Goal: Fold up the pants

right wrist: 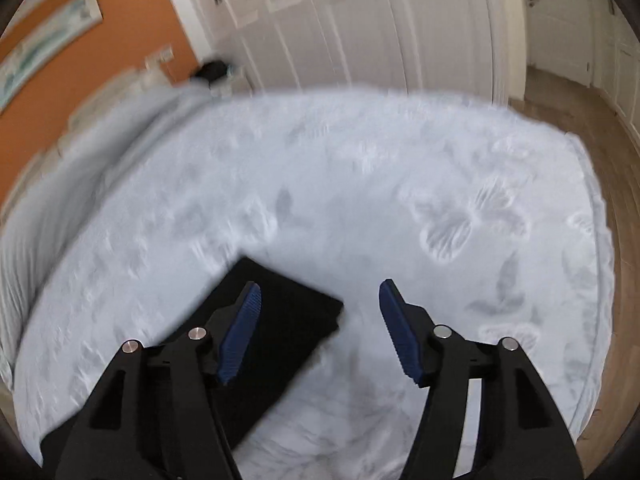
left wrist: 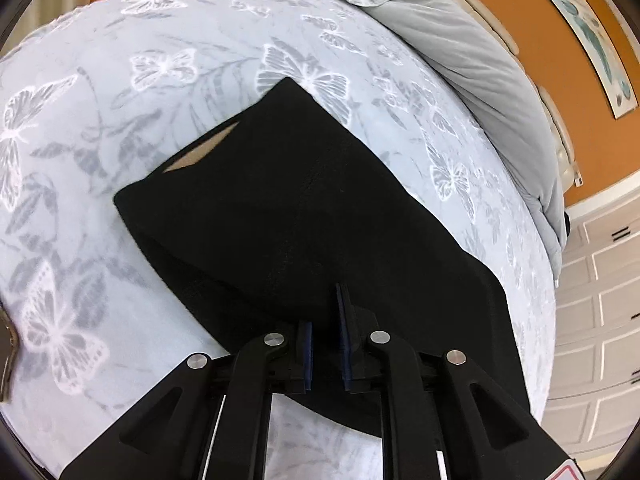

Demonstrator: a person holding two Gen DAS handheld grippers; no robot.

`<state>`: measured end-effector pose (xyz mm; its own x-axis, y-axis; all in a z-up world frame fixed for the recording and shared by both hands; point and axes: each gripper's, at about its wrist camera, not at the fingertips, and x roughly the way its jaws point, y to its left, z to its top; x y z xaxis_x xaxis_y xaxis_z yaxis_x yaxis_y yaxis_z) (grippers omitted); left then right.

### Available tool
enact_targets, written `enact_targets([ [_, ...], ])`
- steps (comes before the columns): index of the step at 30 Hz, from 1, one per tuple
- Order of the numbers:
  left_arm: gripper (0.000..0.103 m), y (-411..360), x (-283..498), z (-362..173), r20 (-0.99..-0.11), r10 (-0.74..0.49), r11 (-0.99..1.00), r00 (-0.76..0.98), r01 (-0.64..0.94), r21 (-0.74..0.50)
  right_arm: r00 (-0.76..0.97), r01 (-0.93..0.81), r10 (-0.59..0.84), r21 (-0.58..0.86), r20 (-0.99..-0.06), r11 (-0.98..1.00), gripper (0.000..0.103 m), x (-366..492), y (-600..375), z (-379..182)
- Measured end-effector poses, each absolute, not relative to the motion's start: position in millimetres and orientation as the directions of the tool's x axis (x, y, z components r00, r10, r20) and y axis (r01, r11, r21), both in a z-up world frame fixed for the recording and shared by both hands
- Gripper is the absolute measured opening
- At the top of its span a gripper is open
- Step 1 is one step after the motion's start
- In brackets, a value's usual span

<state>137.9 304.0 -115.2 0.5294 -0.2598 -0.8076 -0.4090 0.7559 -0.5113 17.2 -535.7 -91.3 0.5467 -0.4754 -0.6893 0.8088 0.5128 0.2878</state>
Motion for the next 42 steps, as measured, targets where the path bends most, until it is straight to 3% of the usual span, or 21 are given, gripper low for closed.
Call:
enact_targets([
  [3,0.013,316.6,132.5,-129.8,-0.802,-0.312,0.68,0.509,-0.47,-0.563,0.628,0.748,-0.453,0.329,-0.633,0.577,0.066,20.4,-513.0,-71.5],
  [5,0.014,324.5,118.6,-122.0,-0.737,-0.378,0.602,0.56,-0.456,-0.655,0.673,0.7,-0.403,0.358,-0.621,0.617,0.068,15.1,-501.9,-65.3],
  [8,0.023,333.2,103.2,-101.1,-0.718,-0.357,0.633,0.597,-0.411,-0.656,0.738,0.62,-0.32,0.41,-0.594,0.67,0.068,18.6,-480.6,-57.1],
  [16,0.073,346.0,98.1,-105.9,-0.744,-0.327,0.623,0.582,-0.46,-0.633,0.785,0.524,-0.249,0.393,-0.568,0.755,0.074,24.8,-436.5,-46.0],
  [17,0.074,342.9,100.4,-108.2,-0.748,-0.33,0.619,0.576,-0.466,-0.632,0.786,0.518,-0.238,0.397,-0.571,0.758,0.074,27.0,-433.1,-46.7],
  [21,0.071,340.3,115.2,-118.0,-0.741,-0.346,0.592,0.575,-0.478,-0.648,0.781,0.491,-0.217,0.359,-0.586,0.794,0.074,40.5,-413.7,-51.9],
  [24,0.05,333.3,122.6,-121.3,-0.719,-0.38,0.588,0.582,-0.447,-0.674,0.777,0.478,-0.199,0.353,-0.598,0.804,0.074,48.1,-404.7,-56.6],
  [29,0.049,331.6,128.6,-125.8,-0.744,-0.354,0.603,0.566,-0.47,-0.644,0.778,0.461,-0.178,0.354,-0.603,0.814,0.074,56.4,-391.6,-58.8],
  [30,0.04,331.9,131.1,-128.6,-0.755,-0.351,0.612,0.554,-0.474,-0.633,0.778,0.455,-0.171,0.354,-0.605,0.817,0.074,58.4,-389.1,-59.5],
  [31,0.011,332.0,131.4,-131.7,-0.768,-0.342,0.621,0.541,-0.484,-0.617,0.777,0.451,-0.167,0.351,-0.607,0.821,0.074,60.4,-386.4,-60.0],
  [32,0.005,333.9,128.8,-132.2,-0.783,-0.311,0.628,0.539,-0.502,-0.595,0.777,0.446,-0.164,0.347,-0.608,0.825,0.074,61.8,-383.7,-60.3],
  [35,0.005,332.3,104.2,-94.8,-0.698,-0.327,0.618,0.637,-0.414,-0.668,0.785,0.43,-0.163,0.337,-0.597,0.837,0.074,60.3,-377.5,-57.2],
  [37,0.006,330.9,93.9,-79.8,-0.708,-0.296,0.678,0.641,-0.381,-0.629,0.795,0.424,-0.177,0.324,-0.58,0.846,0.075,56.6,-375.9,-52.0],
  [39,0.006,341.5,99.6,-114.7,-0.793,-0.309,0.667,0.525,-0.475,-0.574,0.789,0.428,-0.198,0.289,-0.582,0.857,0.079,57.4,-376.6,-52.4],
  [42,0.015,350.5,99.2,-145.9,-0.794,-0.372,0.564,0.481,-0.562,-0.605,0.76,0.457,-0.231,0.246,-0.608,0.855,0.079,59.8,-382.4,-60.8],
])
